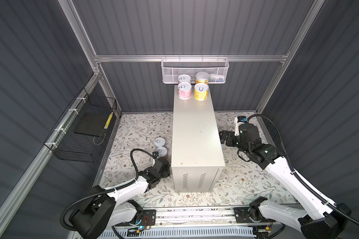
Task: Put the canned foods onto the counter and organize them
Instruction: 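Grasp a white-lidded floor can beside the cabinet with the left gripper, then lift the held can with the left gripper up onto the cabinet top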
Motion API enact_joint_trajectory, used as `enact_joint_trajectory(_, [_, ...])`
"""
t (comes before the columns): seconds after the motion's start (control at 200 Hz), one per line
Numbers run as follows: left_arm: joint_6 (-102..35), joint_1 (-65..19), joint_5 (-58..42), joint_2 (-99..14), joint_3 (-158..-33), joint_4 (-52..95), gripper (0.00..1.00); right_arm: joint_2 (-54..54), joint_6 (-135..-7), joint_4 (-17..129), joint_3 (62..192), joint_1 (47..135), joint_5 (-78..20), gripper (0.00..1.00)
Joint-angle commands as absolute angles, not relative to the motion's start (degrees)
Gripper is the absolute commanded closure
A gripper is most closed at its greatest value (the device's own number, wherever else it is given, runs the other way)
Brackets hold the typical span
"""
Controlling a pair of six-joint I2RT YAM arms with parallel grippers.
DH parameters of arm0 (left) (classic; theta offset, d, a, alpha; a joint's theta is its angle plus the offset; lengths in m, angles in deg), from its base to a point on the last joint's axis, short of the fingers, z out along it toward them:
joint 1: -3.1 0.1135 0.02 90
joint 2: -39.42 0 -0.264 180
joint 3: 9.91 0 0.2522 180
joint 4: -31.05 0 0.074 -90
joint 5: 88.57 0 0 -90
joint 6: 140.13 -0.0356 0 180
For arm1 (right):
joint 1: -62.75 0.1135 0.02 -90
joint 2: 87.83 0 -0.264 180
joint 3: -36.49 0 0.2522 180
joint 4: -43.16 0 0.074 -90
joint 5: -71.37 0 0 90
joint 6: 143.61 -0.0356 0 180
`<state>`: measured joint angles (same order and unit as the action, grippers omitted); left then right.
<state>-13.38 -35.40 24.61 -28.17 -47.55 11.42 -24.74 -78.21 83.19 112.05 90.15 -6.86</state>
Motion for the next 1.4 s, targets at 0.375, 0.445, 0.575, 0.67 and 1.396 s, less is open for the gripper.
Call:
enact_joint_trajectory(0.375, [-18.35, -35.26, 38.41, -18.64, -78.34, -23.96, 1.0, -28.68, -75.34, 88.19, 115.44, 88.02, 1.3, 0.01])
enact_joint_trajectory(0.445, [-21.7, -34.65, 39.98, -20.83, -84.34, -26.73, 1.0, -29.73, -75.02, 89.07, 116.23, 87.35, 1.67, 0.01])
enact_joint_trajectory(0.575, [-28.25, -30.66, 41.02, -24.94, -95.05, -29.81, 1.0, -32.07, -74.45, 89.31, 116.27, 86.76, 1.9, 0.01])
enact_joint_trajectory(0.67, [-32.46, -26.95, 35.73, -26.96, -102.12, -28.6, 1.0, -33.01, -74.53, 89.65, 116.43, 86.59, 1.76, 0.01])
enact_joint_trajectory(1.396, [-42.5, -30.2, 14.16, -54.61, -143.93, -24.14, 1.0, -38.41, -75.41, 89.42, 115.03, 86.58, 1.4, 0.01])
